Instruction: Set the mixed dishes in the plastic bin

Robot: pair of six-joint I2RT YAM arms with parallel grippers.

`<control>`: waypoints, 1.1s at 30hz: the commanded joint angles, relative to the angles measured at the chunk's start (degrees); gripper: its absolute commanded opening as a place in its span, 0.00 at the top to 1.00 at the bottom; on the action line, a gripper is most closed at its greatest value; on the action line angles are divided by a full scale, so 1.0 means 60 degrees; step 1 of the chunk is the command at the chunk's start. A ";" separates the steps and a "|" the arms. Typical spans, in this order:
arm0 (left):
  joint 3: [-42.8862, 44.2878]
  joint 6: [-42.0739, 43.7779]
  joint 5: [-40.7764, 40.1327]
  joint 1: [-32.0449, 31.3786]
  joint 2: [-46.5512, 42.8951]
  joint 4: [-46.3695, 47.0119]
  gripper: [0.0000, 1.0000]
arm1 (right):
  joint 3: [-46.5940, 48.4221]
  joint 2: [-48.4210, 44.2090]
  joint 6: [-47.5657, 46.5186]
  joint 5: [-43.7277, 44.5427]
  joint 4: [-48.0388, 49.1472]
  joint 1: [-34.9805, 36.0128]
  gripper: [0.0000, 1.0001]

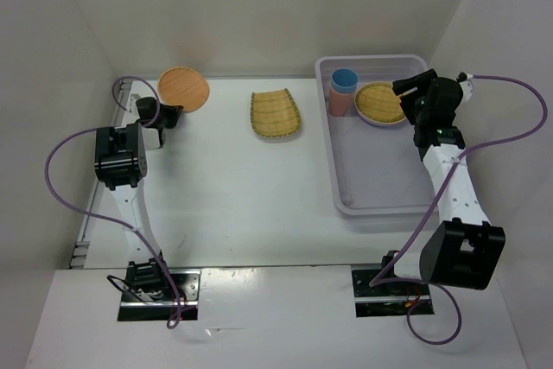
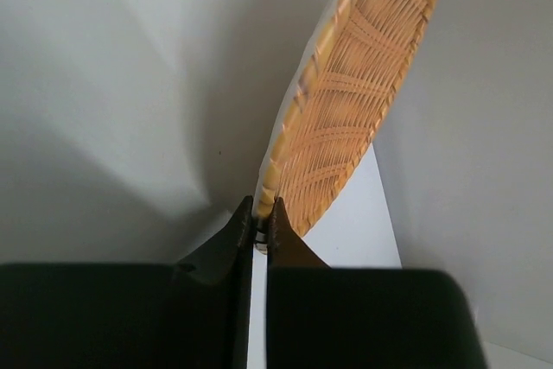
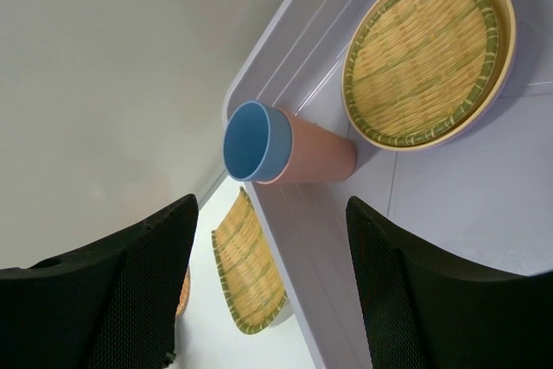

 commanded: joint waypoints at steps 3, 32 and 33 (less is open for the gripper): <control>-0.0449 0.1334 0.0131 0.0019 -0.1536 -0.1383 1.00 | -0.0158 -0.0697 -0.0166 -0.0245 0.0450 0.0173 0.27; -0.2485 0.5378 0.5768 0.0766 -1.0855 -0.6862 1.00 | 0.0005 -0.2339 -0.2627 -0.4052 0.1562 0.3001 0.23; -0.2485 0.5378 0.6105 0.0766 -1.0973 -0.7008 1.00 | -0.0142 -0.2179 -0.2714 -0.4635 0.1694 0.3131 0.22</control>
